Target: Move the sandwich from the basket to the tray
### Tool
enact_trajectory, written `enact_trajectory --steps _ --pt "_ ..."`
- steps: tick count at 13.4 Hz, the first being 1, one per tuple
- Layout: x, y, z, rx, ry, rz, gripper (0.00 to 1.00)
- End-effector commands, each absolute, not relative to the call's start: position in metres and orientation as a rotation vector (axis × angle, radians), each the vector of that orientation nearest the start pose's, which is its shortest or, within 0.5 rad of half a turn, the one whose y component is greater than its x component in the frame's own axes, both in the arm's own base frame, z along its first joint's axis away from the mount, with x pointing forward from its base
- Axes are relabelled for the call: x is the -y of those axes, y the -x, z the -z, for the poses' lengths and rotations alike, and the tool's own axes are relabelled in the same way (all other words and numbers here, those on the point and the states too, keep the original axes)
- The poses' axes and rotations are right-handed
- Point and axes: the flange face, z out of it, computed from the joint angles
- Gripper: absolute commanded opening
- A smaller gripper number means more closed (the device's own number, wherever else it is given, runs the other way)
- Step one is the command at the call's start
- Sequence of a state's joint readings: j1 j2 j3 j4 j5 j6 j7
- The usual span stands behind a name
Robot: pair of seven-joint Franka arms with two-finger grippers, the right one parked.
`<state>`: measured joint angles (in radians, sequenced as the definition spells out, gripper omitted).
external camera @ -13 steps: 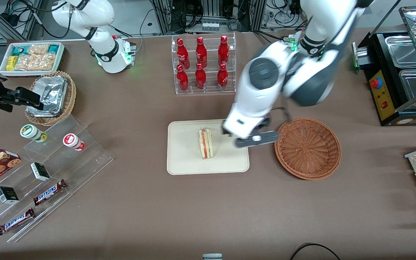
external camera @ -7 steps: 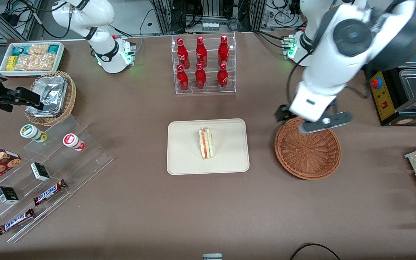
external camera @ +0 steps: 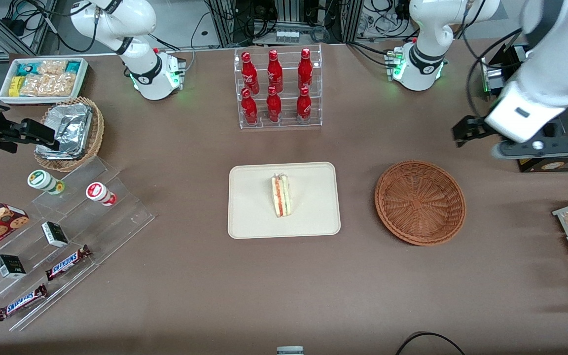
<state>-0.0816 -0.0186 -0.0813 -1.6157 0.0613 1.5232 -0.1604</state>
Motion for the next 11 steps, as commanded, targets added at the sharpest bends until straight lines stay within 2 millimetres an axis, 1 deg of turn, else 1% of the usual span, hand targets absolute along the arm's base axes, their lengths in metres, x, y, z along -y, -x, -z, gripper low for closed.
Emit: enact_trajectory --steps 1,2,5,6,8,9,11 --pt "0.048 -0.516 -0.617 -0.049 3.088 -0.103 1.00" --pt "0.036 -0.519 -0.616 -0.026 3.091 -0.102 1.00" --pt "0.031 -0.534 -0.618 -0.016 3.090 -0.085 1.00" --pt "0.025 -0.540 -0.623 -0.001 3.090 -0.069 1.00" --pt "0.023 -0.547 -0.627 0.007 3.091 -0.051 1.00" --pt "0.021 -0.549 -0.624 0.014 3.089 -0.055 1.00" --pt "0.021 -0.550 -0.625 0.016 3.090 -0.048 1.00"
